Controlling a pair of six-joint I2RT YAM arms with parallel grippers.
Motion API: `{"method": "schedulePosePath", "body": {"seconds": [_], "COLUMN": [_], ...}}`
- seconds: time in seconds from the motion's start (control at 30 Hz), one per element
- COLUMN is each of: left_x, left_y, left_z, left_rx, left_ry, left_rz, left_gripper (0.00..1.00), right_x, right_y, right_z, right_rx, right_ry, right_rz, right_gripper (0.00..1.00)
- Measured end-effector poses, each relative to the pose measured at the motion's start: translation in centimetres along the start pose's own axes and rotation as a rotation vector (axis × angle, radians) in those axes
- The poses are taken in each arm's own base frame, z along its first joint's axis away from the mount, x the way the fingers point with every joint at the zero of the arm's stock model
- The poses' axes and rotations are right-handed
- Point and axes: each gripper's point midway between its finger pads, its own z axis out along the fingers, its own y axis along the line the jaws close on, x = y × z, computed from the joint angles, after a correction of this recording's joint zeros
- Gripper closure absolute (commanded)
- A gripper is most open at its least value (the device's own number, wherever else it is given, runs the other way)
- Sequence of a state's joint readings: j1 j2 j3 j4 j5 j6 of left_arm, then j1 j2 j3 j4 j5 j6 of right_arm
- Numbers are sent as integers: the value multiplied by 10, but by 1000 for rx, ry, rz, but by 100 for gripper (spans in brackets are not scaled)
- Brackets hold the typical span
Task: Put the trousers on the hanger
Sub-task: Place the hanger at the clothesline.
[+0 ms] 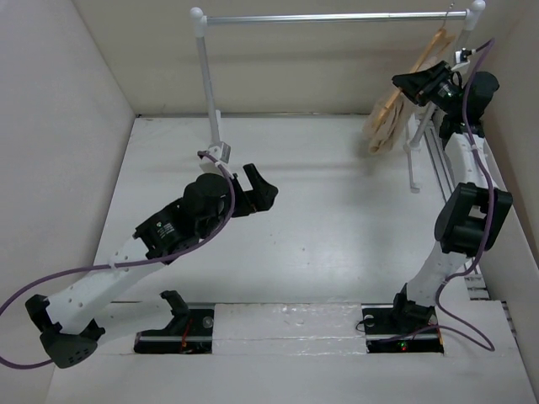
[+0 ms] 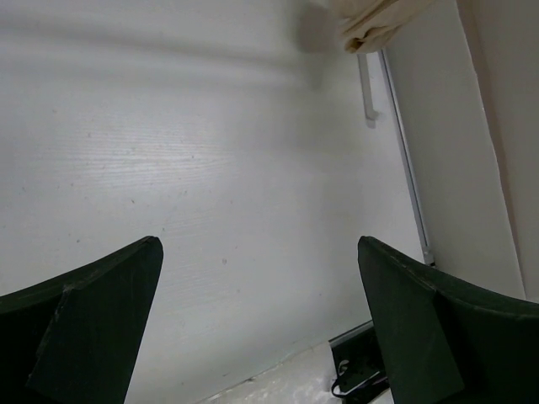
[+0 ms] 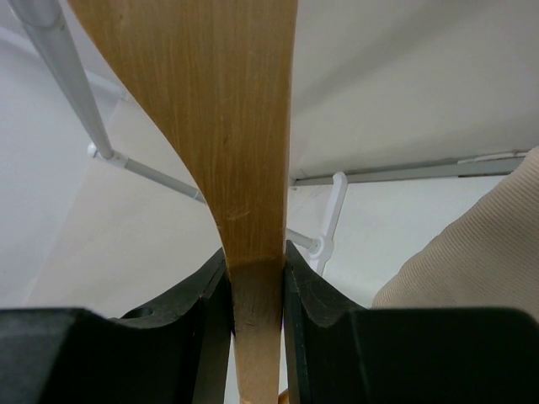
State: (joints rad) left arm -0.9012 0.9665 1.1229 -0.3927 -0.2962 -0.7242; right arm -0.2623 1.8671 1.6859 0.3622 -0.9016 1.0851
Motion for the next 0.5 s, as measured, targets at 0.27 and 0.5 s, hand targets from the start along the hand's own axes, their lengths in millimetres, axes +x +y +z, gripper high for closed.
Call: {"method": "schedulePosePath", "body": {"seconds": [0.27,0.5], "left_x": [20,22], "left_y": [14,15], "left_z": [9,12], "left_rx": [-47,-55], "left_ry": [46,52], "left_rz": [-14,-12], "left_gripper": [3,3], "right_x": [-22,-17], "right_y": [-24,-38], "right_z": [-17,-15], "right_rx": [16,23], "right_ry": [-42,-23], "right_rz": [-1,4], "right_gripper": [98,65]}}
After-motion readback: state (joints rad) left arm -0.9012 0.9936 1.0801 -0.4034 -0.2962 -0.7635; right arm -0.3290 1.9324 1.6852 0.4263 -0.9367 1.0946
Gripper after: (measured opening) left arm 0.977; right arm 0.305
